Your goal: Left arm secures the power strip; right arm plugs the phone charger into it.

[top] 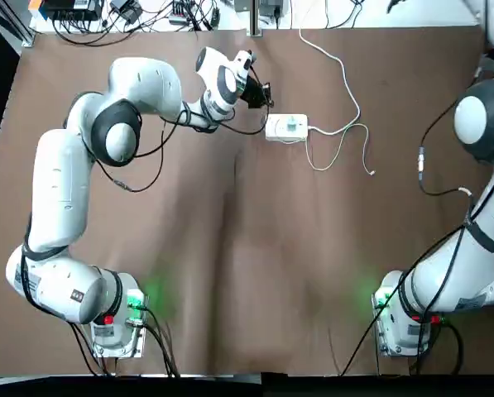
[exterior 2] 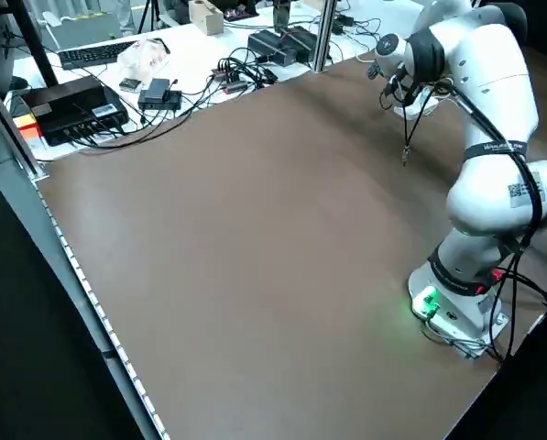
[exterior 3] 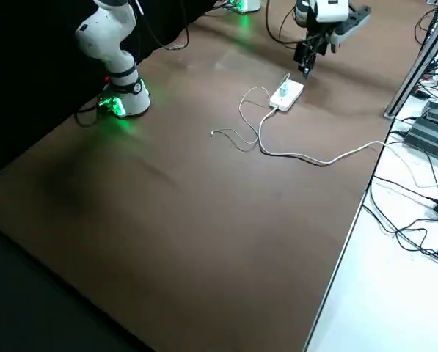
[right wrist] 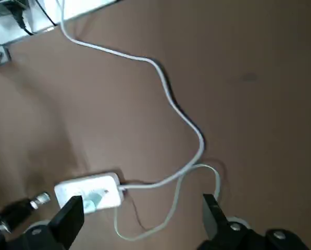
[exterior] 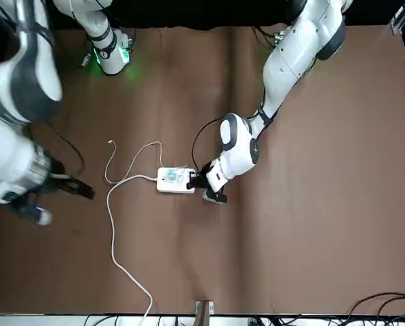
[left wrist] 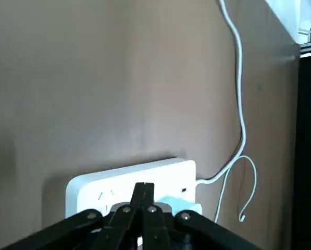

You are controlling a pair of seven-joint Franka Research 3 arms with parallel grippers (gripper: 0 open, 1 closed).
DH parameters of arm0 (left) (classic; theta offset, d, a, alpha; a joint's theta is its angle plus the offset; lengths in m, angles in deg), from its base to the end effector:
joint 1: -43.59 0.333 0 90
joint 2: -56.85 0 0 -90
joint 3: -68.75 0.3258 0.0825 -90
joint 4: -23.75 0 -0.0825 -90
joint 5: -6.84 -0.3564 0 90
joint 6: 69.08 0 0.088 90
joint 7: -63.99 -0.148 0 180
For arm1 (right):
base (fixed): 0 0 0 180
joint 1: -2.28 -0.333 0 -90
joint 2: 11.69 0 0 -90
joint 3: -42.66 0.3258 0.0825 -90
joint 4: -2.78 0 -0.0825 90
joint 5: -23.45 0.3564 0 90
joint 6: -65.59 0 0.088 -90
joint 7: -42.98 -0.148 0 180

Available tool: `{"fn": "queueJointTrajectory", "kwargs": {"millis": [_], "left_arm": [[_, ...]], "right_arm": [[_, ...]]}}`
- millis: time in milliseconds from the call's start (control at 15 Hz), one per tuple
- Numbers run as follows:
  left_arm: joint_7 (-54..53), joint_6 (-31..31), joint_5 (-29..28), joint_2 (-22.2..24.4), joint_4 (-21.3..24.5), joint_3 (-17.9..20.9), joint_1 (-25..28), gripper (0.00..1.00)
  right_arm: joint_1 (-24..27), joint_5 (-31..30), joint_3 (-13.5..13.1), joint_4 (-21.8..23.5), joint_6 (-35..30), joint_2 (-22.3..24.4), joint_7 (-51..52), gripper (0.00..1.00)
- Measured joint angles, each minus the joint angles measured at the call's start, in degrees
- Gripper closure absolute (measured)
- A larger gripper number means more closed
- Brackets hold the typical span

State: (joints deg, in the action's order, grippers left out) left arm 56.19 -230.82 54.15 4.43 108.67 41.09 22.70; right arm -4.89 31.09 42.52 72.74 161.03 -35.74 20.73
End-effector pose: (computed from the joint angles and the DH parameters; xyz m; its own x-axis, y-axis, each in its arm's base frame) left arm 0.5729 -0.4886 0.1975 0.9950 0.0674 0.0731 -0.0086 -0.6741 0.7386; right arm 0.6539 0.0996 0.5097 0.9622 -0.2711 -0.0275 -0.2723 -0.9533 -0.1310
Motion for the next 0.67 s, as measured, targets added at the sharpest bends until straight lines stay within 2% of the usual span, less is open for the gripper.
{"fn": "queueJointTrajectory", "kwargs": {"millis": [200,400,667], "left_arm": [[0.0,0.5,0.0,4.7,3.4,-0.2,2.7,0.99],[0.1,3.2,0.0,9.9,6.9,-0.2,5.0,0.99],[0.1,7.0,0.0,17.3,13.6,0.0,9.4,0.97]], "right_arm": [[3.3,-1.9,-0.2,0.5,-4.6,4.3,3.1,0.00],[6.0,-3.6,-0.5,1.2,-7.1,6.8,11.3,0.00],[6.5,-3.8,-3.1,2.0,-7.4,8.9,18.2,0.00]]}}
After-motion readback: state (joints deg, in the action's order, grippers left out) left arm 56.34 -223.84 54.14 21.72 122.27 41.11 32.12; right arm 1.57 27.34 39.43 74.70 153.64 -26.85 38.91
